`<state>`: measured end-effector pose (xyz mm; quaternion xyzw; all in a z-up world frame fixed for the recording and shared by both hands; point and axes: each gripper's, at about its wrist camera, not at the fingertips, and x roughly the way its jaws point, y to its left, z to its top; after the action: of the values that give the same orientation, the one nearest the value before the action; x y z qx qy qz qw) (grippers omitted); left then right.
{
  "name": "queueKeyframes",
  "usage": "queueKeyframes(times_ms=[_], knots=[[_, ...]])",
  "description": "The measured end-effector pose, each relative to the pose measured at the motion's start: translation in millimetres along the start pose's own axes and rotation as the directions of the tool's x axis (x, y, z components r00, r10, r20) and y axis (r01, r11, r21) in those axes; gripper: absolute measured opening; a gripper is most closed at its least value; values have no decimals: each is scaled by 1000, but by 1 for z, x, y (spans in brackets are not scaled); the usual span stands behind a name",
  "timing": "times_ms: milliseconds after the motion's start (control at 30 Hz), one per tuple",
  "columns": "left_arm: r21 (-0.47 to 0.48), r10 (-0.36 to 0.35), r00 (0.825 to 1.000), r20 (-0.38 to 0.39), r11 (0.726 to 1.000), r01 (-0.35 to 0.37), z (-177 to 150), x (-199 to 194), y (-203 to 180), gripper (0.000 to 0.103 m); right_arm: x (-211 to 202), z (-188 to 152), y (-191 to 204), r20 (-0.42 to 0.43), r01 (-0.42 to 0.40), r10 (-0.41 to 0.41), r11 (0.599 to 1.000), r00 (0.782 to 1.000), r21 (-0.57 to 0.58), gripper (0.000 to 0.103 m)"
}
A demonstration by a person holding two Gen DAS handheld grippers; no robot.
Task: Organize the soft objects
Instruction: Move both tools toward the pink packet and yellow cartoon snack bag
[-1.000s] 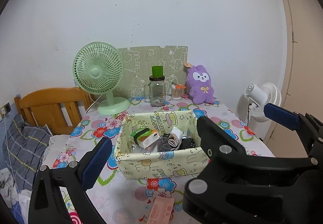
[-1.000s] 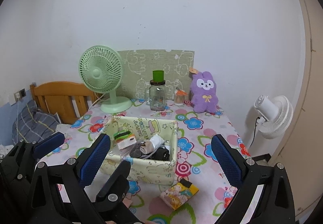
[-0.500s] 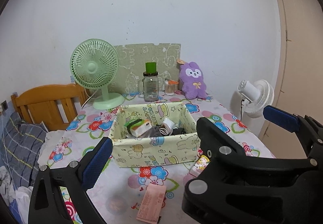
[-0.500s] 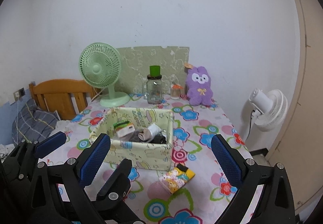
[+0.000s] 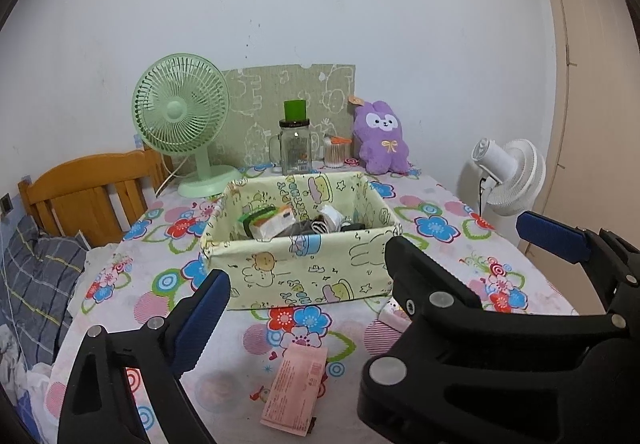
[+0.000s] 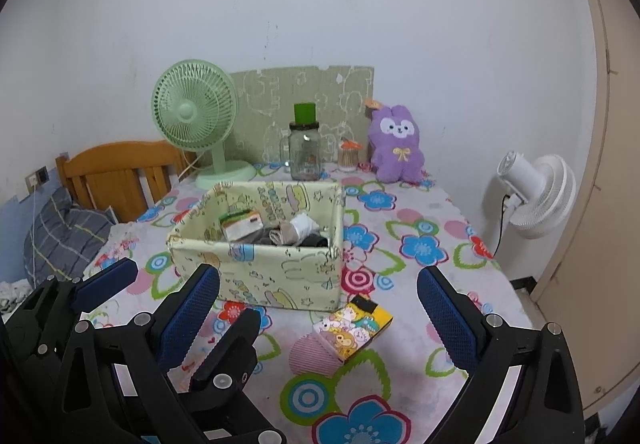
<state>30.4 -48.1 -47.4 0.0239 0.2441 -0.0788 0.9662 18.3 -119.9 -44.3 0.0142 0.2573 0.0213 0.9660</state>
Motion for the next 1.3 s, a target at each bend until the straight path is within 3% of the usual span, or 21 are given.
queueKeyframes(times_ms=[600,1300], knots=[[16,-19,994,-107,1000,21,-30,46,-4,94,51,-34,-9,-119,20,-16,999,993,35,98],[39,-6,967,-256,999,16,-43,98,-13,93,109,-51,-27,-259,53,-33,996,965,71,95]])
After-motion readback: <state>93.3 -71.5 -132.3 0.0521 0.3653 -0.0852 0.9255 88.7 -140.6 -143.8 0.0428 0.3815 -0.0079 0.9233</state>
